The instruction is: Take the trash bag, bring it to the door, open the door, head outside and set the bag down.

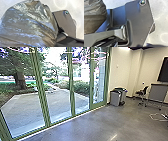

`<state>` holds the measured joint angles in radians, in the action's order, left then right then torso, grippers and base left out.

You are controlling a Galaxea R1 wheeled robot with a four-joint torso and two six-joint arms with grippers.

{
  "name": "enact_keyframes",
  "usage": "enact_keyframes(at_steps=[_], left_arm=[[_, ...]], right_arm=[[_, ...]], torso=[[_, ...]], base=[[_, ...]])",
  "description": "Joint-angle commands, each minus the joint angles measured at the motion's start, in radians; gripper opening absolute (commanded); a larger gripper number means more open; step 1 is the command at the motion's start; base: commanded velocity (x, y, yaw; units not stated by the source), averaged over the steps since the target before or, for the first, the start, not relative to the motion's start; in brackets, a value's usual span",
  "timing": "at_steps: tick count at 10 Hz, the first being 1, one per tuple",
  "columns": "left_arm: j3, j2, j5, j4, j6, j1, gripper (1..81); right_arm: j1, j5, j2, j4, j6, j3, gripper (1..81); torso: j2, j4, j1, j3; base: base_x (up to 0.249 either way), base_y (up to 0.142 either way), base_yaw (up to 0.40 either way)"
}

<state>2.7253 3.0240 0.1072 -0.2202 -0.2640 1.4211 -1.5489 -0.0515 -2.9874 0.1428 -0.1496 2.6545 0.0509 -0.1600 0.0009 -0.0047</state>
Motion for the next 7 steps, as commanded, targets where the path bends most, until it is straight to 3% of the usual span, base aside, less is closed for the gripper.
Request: enact_keyframes(at_steps=[1, 7], left_arm=[[-0.001, -0.008, 0.008, 0.007, -0.021, -0.044, 1.0], [-0.002, -0.013, 0.002, 0.009, -0.021, -0.032, 1.0]], right_arm=[[0.036, -0.010, -0.001, 0.006, 0.004, 0.007, 81.1], [0.031, -0.016, -0.027, 0.021, 0.004, 0.025, 81.1]], torso=[[0.000, 0.000, 0.000, 0.000], [0.000, 0.000, 0.000, 0.000]], base=[[0.148, -0.068, 0.000], [0.146, -0.068, 0.000]])
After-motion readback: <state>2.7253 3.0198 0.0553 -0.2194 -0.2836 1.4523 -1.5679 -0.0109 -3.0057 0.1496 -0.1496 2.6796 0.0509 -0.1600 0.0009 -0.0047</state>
